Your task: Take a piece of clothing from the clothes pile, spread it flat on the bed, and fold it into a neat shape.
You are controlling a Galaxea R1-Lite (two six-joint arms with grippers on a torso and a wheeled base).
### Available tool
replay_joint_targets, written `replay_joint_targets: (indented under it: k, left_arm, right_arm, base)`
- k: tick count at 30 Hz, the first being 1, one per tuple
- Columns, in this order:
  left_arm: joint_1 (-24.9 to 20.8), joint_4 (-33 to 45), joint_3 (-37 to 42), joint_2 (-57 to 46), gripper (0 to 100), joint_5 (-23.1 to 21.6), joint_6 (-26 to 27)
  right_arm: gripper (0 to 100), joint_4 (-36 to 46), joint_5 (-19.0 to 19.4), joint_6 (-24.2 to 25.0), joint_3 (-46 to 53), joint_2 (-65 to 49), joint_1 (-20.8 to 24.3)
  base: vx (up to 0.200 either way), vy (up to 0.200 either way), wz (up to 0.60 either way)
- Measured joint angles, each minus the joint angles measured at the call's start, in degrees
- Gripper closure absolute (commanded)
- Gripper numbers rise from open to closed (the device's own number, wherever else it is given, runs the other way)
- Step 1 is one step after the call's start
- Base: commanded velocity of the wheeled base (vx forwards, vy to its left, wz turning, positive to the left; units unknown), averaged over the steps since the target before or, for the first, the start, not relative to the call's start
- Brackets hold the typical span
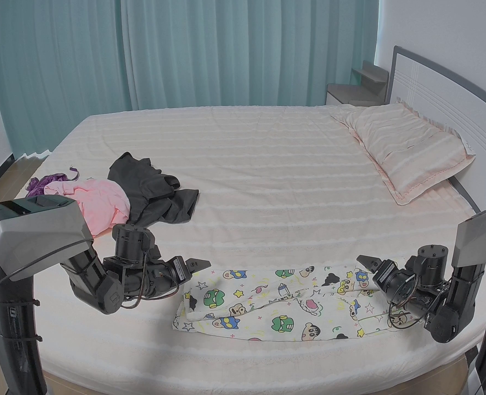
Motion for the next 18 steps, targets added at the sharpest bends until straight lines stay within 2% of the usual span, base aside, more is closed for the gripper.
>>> replay_joint_targets:
  k: [8, 18]
  left_arm:
    - [-0.06, 5.25, -3.27, 1.93, 0, 0.09, 2.22]
    - [-0.06, 5.5, -3.57, 3.44, 0, 0.9, 5.32]
  right_arm:
    - [0, 0.02, 0.0, 0.02, -0.04, 0.44, -0.04]
    - [0, 0.0, 0.0, 0.02, -0.11, 0.74, -0.04]
  base:
    - [0.0, 0.0, 0.0]
    - [0.0, 0.0, 0.0]
